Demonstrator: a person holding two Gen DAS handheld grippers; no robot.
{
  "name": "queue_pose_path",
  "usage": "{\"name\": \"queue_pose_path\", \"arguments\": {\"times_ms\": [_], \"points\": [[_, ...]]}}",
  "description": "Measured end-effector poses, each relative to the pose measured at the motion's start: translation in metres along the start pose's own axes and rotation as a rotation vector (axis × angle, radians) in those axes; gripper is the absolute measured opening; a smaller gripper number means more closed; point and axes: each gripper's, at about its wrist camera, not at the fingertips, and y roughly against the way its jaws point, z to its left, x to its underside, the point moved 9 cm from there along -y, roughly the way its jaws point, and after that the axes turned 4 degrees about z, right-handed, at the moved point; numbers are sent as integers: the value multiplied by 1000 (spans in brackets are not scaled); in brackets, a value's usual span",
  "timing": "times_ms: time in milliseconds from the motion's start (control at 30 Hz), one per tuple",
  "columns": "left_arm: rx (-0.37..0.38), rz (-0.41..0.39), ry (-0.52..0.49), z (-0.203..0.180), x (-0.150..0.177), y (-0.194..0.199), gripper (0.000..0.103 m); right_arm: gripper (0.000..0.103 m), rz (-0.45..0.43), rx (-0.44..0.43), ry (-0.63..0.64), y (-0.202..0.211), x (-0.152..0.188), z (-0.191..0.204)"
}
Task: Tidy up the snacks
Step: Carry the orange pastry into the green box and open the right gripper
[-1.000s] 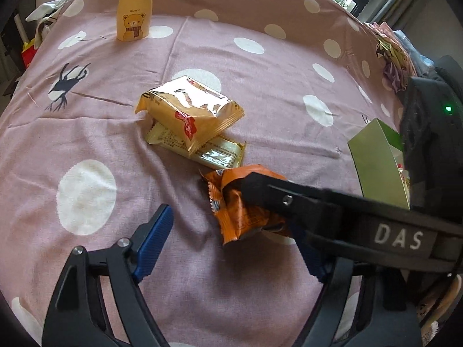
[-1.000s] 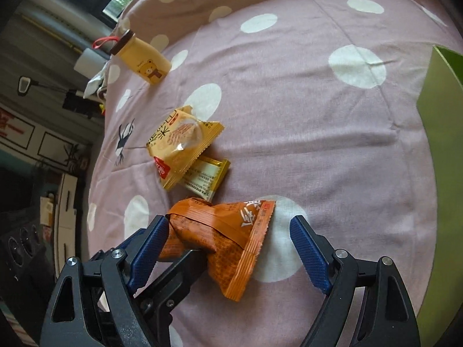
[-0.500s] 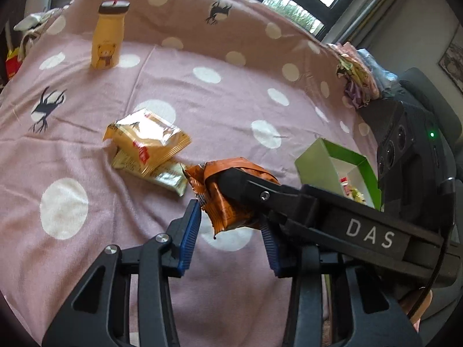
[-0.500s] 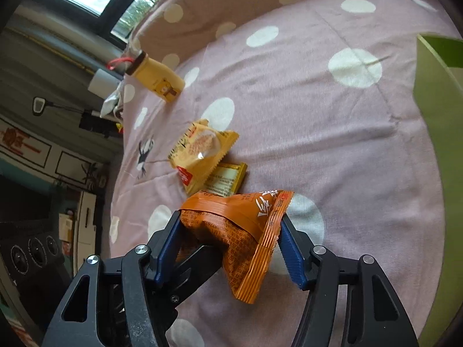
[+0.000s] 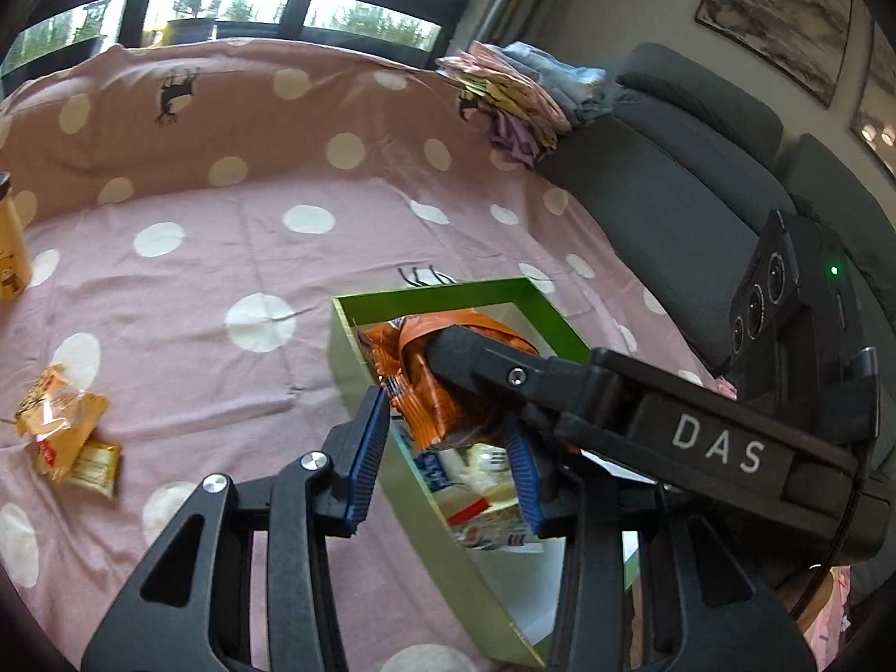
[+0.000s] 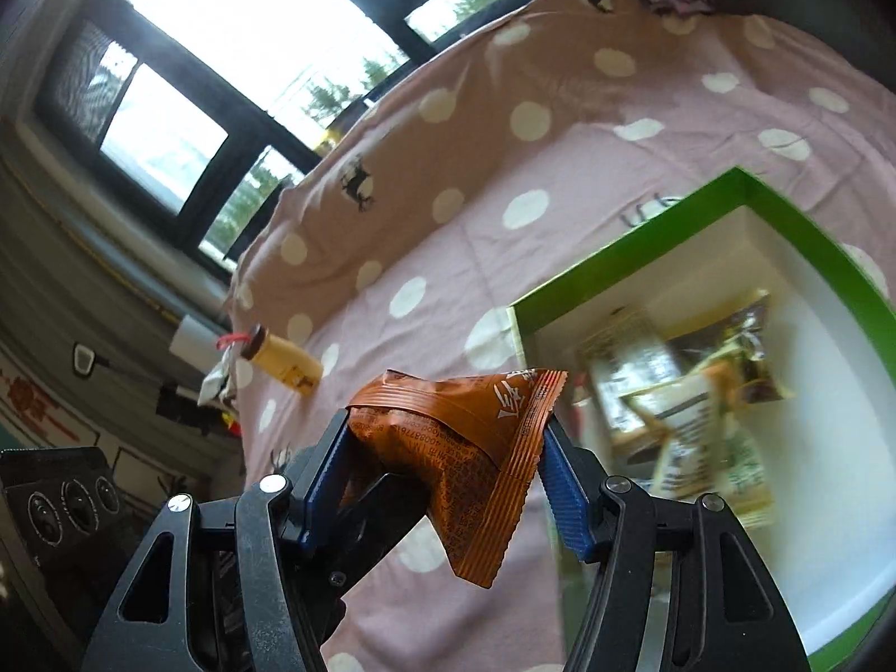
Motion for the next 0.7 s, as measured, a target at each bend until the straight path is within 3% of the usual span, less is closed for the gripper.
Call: {"name": "queue_pose_path", "arguments": {"times_ms": [267, 467, 600, 667, 700], "points": [[74, 113, -23, -30, 5, -55, 41, 65, -45, 99, -160, 20, -16, -72], [97, 134, 20, -27, 12, -62, 43, 65, -17, 158, -227, 15, -12, -101], [96, 96, 46, -14, 10, -39, 54, 74, -78, 233, -193, 27, -14, -101], [59, 49, 71, 3, 4, -18, 63, 82, -113, 292, -171, 34, -16, -99], [38, 25, 89, 13, 1, -9, 72, 83, -122, 307, -165, 35, -16, -98]]}}
